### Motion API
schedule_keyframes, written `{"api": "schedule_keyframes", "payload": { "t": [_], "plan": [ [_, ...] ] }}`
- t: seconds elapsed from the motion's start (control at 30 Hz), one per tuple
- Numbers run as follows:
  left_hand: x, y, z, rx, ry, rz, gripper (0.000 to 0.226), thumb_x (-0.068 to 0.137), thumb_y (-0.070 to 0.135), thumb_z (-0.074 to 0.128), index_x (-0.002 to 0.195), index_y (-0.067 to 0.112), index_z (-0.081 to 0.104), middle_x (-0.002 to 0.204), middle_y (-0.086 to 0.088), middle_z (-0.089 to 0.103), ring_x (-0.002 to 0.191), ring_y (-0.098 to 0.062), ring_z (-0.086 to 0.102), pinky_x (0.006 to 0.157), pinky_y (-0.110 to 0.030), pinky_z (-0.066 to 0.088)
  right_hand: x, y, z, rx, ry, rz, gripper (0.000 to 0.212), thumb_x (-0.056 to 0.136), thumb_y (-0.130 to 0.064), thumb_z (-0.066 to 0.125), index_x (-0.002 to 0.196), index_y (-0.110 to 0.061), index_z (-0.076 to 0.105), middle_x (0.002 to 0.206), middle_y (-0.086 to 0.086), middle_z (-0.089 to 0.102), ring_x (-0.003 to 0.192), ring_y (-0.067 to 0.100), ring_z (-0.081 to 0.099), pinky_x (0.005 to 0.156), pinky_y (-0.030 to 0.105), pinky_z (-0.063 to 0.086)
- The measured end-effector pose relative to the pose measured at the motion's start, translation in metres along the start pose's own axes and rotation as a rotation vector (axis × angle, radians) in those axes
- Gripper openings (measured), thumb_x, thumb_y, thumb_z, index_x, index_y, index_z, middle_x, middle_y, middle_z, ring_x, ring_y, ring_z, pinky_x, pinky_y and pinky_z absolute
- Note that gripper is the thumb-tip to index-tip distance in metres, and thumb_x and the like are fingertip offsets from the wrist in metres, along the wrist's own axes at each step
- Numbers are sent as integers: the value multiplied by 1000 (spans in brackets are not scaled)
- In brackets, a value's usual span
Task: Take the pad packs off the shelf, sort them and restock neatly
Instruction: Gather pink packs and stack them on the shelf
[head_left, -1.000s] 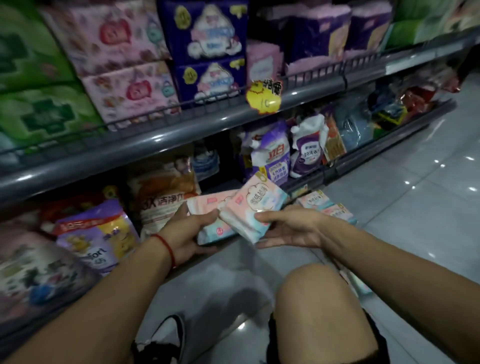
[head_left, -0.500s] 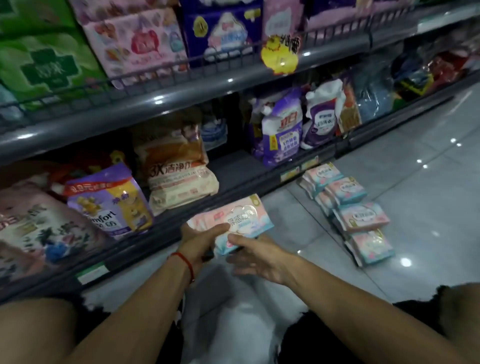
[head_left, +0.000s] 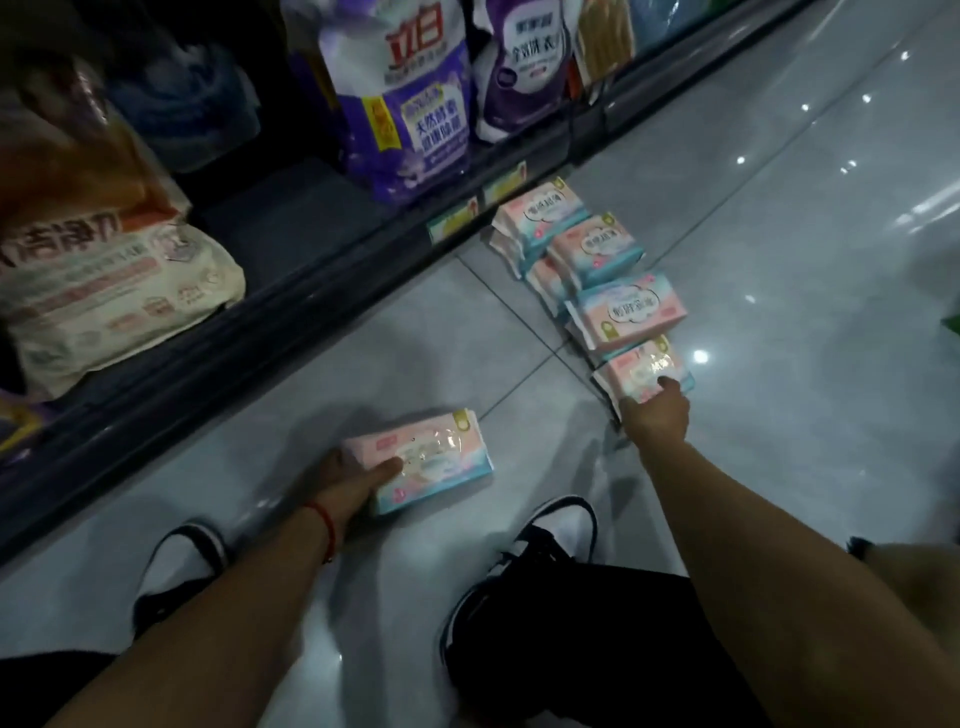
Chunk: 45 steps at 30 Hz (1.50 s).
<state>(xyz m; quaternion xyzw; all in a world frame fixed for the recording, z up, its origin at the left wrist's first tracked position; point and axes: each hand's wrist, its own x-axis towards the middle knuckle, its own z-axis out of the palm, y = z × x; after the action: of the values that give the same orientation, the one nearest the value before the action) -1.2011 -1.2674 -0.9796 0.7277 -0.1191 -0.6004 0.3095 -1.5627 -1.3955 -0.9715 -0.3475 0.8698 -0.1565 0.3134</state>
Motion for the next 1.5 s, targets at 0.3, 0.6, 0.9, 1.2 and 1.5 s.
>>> {"api": "schedule_keyframes", "payload": {
  "t": [0.3,0.6,0.9,1.2,1.5],
  "plan": [
    [-25,29,31,586,438,321,52,78,23,76,125,6,60,131,-23,57,120,-37,54,104,-39,42,-19,9,31,-211,-14,-135,40,98,-34,63,132,-15,56,134,16,47,114,40,59,99,49,51],
    [-70,28,115,827,84,818,51,70,1,65,120,9,59,125,-10,55,120,-29,47,106,-36,36,-40,25,39,-297,-209,-20,66,85,-54,76,127,-8,54,136,15,42,130,33,41,98,50,46],
    [-82,60,132,748,-56,482,51,88,21,74,135,17,54,136,-4,56,119,-22,55,97,-32,47,-41,25,13,327,-330,10,41,75,-29,91,82,-11,54,92,15,76,81,27,75,73,48,64],
    [-37,94,141,92,-57,149,65,68,13,92,124,15,60,106,-8,76,91,-26,75,73,-45,62,-19,-38,-7,576,-435,23,39,90,-47,74,101,-11,68,102,10,76,92,30,74,76,45,64],
    [-46,87,97,-105,-131,67,27,84,-2,75,111,4,70,102,-17,77,94,-40,74,73,-51,63,119,-68,18,486,-121,302,119,71,-44,90,155,-19,10,141,18,50,118,40,61,91,61,57]
  ]
}}
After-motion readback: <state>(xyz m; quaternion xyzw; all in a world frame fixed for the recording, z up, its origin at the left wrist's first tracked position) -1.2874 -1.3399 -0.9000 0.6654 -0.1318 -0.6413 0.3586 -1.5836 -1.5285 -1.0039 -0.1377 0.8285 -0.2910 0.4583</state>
